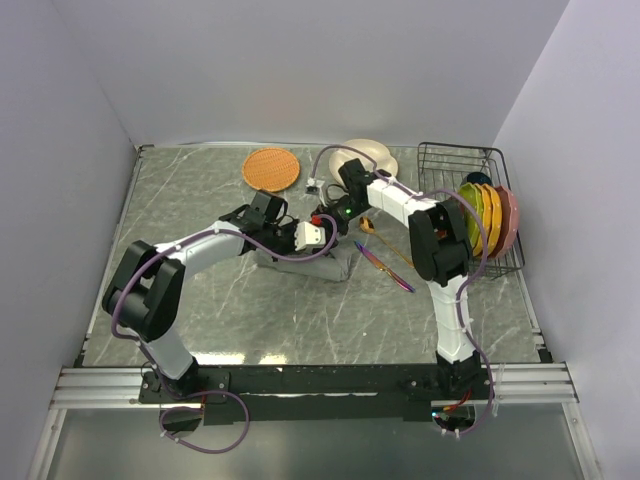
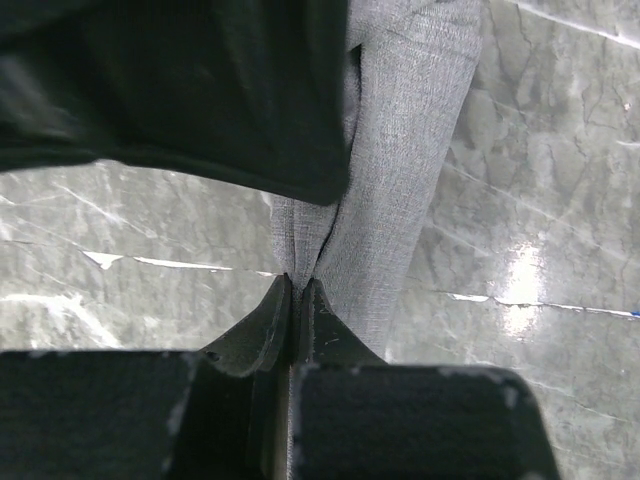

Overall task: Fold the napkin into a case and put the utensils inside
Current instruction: Pick up the smaller rectangle-folded napkin from the center of the board.

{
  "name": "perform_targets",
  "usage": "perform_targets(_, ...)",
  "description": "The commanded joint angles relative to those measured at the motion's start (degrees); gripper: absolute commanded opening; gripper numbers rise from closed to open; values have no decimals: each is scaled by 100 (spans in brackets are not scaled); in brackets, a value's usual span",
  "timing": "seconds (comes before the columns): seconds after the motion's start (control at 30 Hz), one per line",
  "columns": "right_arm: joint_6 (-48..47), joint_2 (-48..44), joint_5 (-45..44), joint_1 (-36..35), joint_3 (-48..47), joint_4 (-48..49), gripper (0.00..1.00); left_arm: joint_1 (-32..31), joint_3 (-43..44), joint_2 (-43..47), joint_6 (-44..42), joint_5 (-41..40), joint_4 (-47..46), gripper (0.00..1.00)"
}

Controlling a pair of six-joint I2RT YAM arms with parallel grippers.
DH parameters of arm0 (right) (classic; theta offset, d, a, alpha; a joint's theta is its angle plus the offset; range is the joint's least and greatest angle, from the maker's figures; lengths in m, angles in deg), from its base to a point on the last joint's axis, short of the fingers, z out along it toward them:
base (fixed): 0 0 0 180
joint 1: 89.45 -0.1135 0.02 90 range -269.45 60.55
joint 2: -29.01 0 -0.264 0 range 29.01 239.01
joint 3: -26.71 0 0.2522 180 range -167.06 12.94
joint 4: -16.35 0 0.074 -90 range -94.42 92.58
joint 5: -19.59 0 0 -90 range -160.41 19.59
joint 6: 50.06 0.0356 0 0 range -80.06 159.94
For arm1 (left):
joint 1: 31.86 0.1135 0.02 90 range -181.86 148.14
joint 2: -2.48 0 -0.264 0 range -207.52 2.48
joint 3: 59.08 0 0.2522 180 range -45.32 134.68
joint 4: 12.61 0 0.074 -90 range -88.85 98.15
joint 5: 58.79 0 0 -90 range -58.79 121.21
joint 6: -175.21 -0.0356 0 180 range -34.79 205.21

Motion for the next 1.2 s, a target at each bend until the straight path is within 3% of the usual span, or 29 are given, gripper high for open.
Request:
perform_targets(0.0, -250, -57, 268, -52, -66, -231, 90, -28, -58, 302, -142, 267, -326, 1)
perform_targets(0.43, -329, -101, 304, -139, 111, -223, 85, -28, 38, 231, -54, 267, -317, 1)
perform_targets(0.63, -145, -206, 15, -175, 357, 146, 75, -20, 100, 143, 8, 284, -299, 1)
perform_targets(0.97, -30, -312, 66, -104, 366, 156, 35, -20, -5, 187, -89, 258, -256, 1)
perform_targets(1.03, 66, -382, 67, -96, 401, 226, 15, -20, -6, 222, -63, 223, -264, 1)
perform_targets(1.1, 154, -487, 23, -96, 497, 339, 0, 15, 29, 249, 42, 170, -264, 7)
perform_targets(1.17, 216, -549, -47, -96, 603, 454, 0, 68, 117, 363, 200, 179, -212, 25)
